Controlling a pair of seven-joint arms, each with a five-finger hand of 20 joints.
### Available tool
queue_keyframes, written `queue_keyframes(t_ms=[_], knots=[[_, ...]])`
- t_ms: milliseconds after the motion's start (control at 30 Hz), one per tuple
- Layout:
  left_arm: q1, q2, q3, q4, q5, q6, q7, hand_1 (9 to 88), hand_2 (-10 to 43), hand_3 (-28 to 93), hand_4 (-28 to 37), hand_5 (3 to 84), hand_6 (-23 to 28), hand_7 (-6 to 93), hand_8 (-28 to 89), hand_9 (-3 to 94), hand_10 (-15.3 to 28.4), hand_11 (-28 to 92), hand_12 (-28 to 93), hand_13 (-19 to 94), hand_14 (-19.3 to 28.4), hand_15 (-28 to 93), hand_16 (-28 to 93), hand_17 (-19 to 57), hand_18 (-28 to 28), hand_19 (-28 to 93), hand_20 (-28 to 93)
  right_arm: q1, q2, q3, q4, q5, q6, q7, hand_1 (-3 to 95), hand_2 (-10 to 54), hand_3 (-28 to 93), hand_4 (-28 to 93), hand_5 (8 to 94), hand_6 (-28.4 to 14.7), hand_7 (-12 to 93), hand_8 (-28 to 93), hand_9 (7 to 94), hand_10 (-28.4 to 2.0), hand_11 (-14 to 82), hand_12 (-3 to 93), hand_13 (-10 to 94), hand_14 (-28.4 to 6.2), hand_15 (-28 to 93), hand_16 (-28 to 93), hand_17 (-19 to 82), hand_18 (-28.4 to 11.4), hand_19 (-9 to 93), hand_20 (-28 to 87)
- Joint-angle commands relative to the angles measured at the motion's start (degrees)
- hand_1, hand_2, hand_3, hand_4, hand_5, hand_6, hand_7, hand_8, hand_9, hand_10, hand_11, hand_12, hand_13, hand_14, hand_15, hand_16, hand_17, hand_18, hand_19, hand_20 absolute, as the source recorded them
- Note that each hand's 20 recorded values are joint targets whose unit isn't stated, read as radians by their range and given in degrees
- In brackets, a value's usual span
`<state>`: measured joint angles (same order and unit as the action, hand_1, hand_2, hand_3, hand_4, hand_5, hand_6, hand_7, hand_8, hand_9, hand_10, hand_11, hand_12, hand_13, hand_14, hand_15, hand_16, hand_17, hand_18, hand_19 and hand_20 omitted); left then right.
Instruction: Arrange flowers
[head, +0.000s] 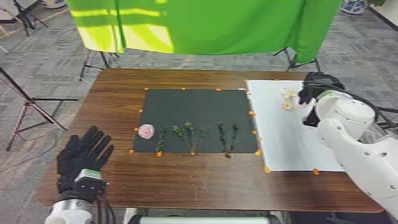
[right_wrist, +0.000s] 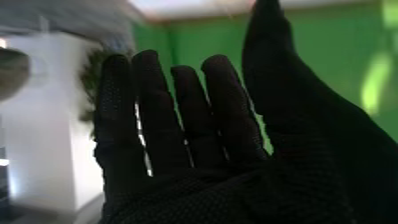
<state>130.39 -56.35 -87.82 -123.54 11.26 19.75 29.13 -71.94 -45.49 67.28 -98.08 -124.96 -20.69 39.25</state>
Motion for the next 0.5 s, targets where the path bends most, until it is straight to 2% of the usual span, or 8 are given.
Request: queue_keyframes(t_ms=[33, 200, 367, 500], knots=[[0.47, -0.69, -0.1, -0.46, -0.19, -0.26, -0.11, 27.0, 15.5, 72, -28.3, 42.4, 10.9, 16.7, -9, 31.1, 16.6, 28, 10, 21, 16.5, 40, -8, -7.4, 14.7, 37, 10, -0.98, -0.22, -0.23, 2.86, 1.02, -3.56, 0.29, 53.4, -9.5, 82, -28, 51.3, -2.9, 13, -12, 46.5, -12.0, 6.9, 9.6, 49, -12.0, 16, 18, 25, -21.2, 72, 31], [0.49, -0.8, 0.25, -0.51, -0.44, -0.14, -0.66, 27.1, 15.7, 72, -28.3, 42.6, 11.0, 16.7, -9, 31.4, 16.5, 28, 11, 21, 16.5, 40, -8, -7.4, 14.7, 37, 10, -1.79, -0.35, -0.25, 3.85, 1.89, -4.81, 1.45, 53.5, -9.5, 81, -28, 53.2, -2.5, 14, -12, 50.3, -12.1, 8.0, 10.4, 51, -11.6, 19, 19, 25, -21.0, 73, 31], [0.81, -0.75, 0.06, -0.58, -0.58, 0.11, -0.5, 27.1, 15.8, 72, -28.3, 42.7, 11.0, 16.8, -9, 31.7, 16.7, 28, 11, 21, 16.7, 41, -9, -7.4, 14.7, 37, 10, -2.75, -0.66, -0.42, 4.62, 1.65, -5.81, 1.31, 55.5, -9.5, 79, -28, 59.1, -0.7, 15, -12, 61.2, -12.0, 10.3, 12.5, 59, -10.4, 26, 20, 26, -20.7, 76, 33], [0.66, -0.89, 0.14, -0.52, -0.61, 0.11, -0.7, 27.2, 15.8, 72, -28.3, 42.7, 11.0, 16.8, -9, 31.8, 16.6, 28, 11, 21, 16.6, 41, -9, -7.4, 14.7, 37, 10, -3.98, -1.07, 0.05, 4.98, 2.78, -5.73, 2.08, 59.8, -9.5, 73, -28, 63.6, 0.7, 16, -12, 68.4, -11.4, 12.4, 15.2, 64, -8.7, 26, 31, 27, -20.3, 76, 34]])
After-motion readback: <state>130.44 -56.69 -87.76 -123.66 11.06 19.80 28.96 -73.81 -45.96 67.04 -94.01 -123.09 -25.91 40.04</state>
